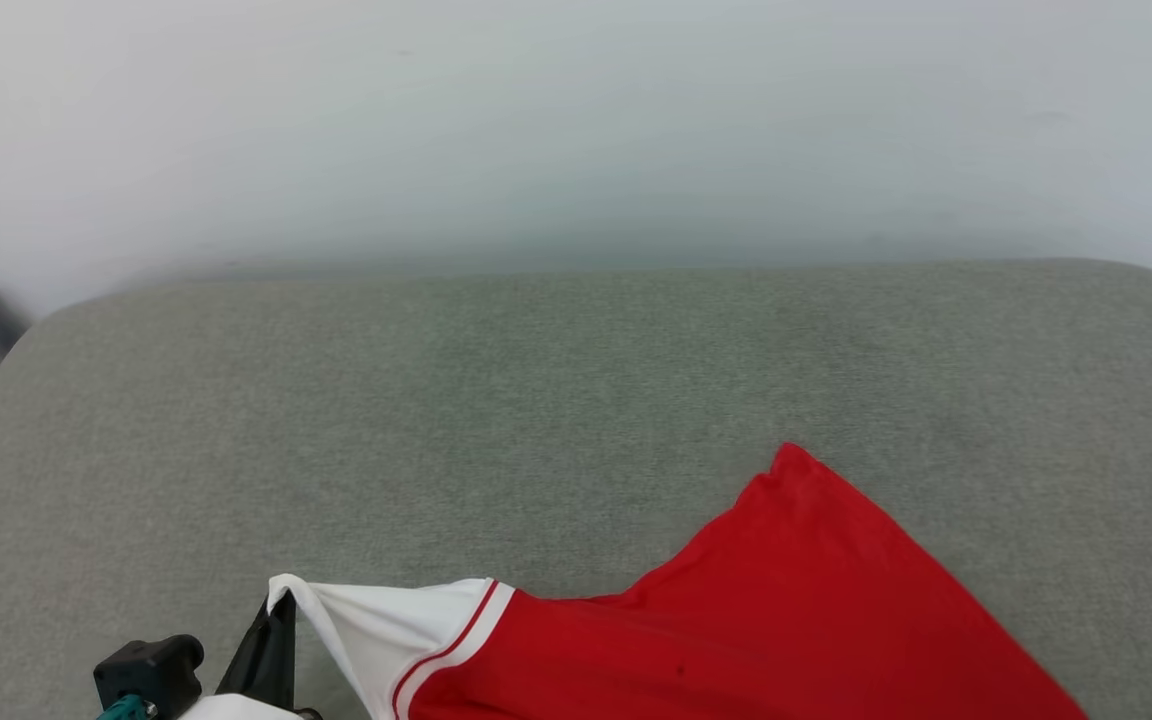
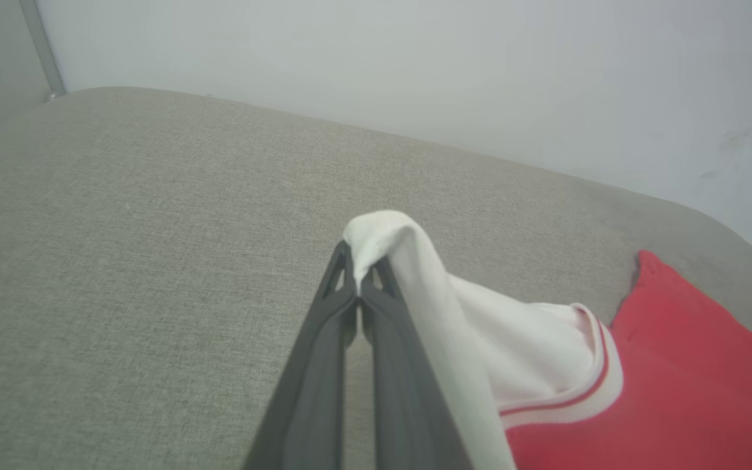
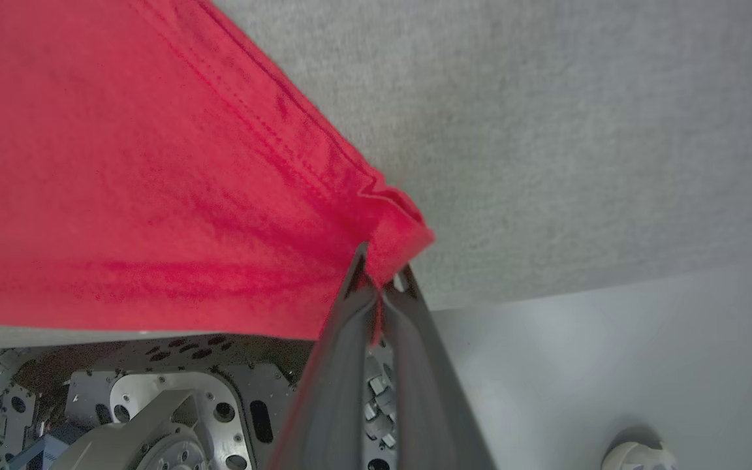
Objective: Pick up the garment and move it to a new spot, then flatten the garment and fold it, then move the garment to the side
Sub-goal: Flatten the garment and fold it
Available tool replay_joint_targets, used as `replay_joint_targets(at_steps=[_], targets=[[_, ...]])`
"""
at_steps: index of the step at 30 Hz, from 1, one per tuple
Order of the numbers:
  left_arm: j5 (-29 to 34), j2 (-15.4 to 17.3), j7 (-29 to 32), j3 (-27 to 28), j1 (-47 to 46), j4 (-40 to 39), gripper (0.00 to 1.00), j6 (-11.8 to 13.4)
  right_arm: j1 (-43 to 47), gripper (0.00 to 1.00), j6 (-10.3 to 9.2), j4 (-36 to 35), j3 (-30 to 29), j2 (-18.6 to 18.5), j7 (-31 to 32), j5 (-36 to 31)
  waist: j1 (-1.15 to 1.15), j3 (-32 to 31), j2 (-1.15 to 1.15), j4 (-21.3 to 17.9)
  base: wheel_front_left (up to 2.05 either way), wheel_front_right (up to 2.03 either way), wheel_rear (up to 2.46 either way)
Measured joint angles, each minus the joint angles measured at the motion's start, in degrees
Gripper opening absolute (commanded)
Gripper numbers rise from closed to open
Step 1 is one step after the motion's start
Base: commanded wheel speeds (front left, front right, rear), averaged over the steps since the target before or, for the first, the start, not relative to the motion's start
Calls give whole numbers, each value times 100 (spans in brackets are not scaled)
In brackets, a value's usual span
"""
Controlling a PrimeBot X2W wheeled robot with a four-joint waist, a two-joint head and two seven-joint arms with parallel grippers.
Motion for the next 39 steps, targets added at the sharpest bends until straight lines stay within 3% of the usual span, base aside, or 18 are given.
replay_joint_targets(at_steps=[1, 2, 3, 4, 9, 12, 17, 20, 23, 29, 33, 39], targets=[[-9, 13, 14, 7, 11, -7, 0, 19, 190, 0, 1, -65, -22, 111, 0, 7, 0, -22, 0, -62, 0, 0, 0], [-14, 23, 49, 5, 13, -22, 0, 31, 352, 7, 1, -107, -73, 225, -2, 38, 0, -35, 0, -122, 0, 0, 0], [-15, 35, 80, 0, 13, -24, 0, 37, 474, 39, 1, -146, -114, 328, -26, 56, 1, -41, 0, -170, 0, 0, 0], [-15, 41, 88, -4, 13, -34, 0, 38, 568, 100, 1, -187, -145, 410, -62, 56, 0, -41, 0, -208, 0, 0, 0], [-15, 88, 210, -43, -1, -54, 0, 64, 613, 100, -1, -528, -310, 653, -598, 90, 2, 43, 0, -277, 0, 0, 0], [-14, 100, 232, -64, -18, -74, 0, 65, 372, 100, -1, -771, -318, 688, -1352, 37, 2, 110, 0, -277, 0, 0, 0], [-12, 99, 249, -107, -165, -130, 0, 25, -328, 100, -1, -938, -109, 630, -2711, 63, 3, 285, 0, -208, 0, 0, 0], [44, 98, 247, -182, -417, -198, 0, -38, -810, 100, 0, -875, 203, 481, -2924, 147, 3, 490, 0, -123, 0, 0, 0], [114, 68, 244, -268, -676, -270, 0, -83, -1357, 100, 0, -760, 591, 289, -2576, 302, 3, 734, 0, -13, 0, 0, 0], [172, 1, 178, -400, -1100, -267, 0, -210, -2508, 100, 0, -349, 1125, 107, -745, 410, 4, 1240, 0, 229, 0, 0, 0], [219, -59, 100, -480, -1363, -180, 0, -302, -3109, 100, 0, -178, 1348, 225, 305, 267, 4, 1536, 0, 410, 0, 0, 0], [221, -192, -12, -581, -1638, -36, 0, -410, -3460, 100, 0, 140, 1741, 348, 716, 146, 4, 1901, 0, 661, 0, 0, 0]])
